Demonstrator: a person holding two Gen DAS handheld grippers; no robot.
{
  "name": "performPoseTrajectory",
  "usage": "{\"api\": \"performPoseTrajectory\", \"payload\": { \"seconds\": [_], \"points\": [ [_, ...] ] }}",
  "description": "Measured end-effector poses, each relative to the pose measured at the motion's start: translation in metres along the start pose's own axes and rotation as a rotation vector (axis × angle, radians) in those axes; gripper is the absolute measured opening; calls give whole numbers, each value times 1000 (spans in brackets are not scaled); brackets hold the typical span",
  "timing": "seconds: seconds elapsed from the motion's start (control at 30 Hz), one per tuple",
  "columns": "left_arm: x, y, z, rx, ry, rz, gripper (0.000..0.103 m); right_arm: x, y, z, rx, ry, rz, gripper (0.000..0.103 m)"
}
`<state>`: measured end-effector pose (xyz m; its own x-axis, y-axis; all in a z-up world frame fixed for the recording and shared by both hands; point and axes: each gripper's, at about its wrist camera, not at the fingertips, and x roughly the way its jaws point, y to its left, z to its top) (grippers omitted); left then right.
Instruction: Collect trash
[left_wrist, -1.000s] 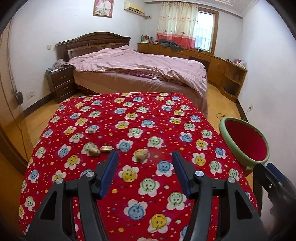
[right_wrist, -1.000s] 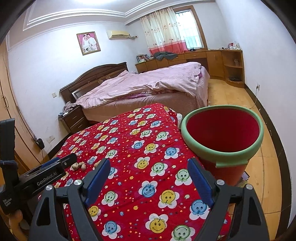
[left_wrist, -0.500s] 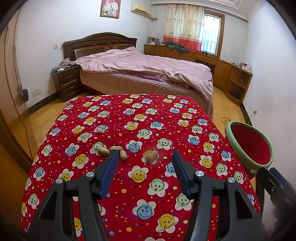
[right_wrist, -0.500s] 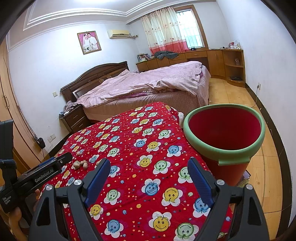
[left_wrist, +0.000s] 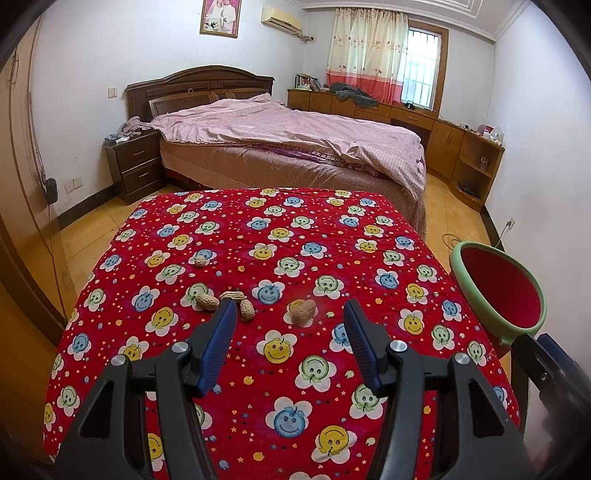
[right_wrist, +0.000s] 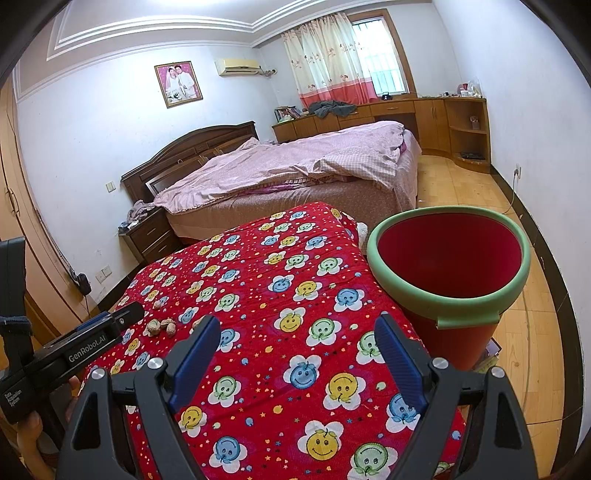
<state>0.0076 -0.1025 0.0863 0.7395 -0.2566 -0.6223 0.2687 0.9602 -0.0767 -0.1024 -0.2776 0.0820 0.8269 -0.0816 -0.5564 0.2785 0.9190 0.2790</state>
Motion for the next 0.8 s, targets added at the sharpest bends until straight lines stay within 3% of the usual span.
{"api": "performPoseTrajectory", "payload": {
  "seconds": [0.8],
  "points": [
    [-2, 1, 0, 0, -2, 0, 60, -1, 1, 1, -1, -1, 1, 87]
  ]
}}
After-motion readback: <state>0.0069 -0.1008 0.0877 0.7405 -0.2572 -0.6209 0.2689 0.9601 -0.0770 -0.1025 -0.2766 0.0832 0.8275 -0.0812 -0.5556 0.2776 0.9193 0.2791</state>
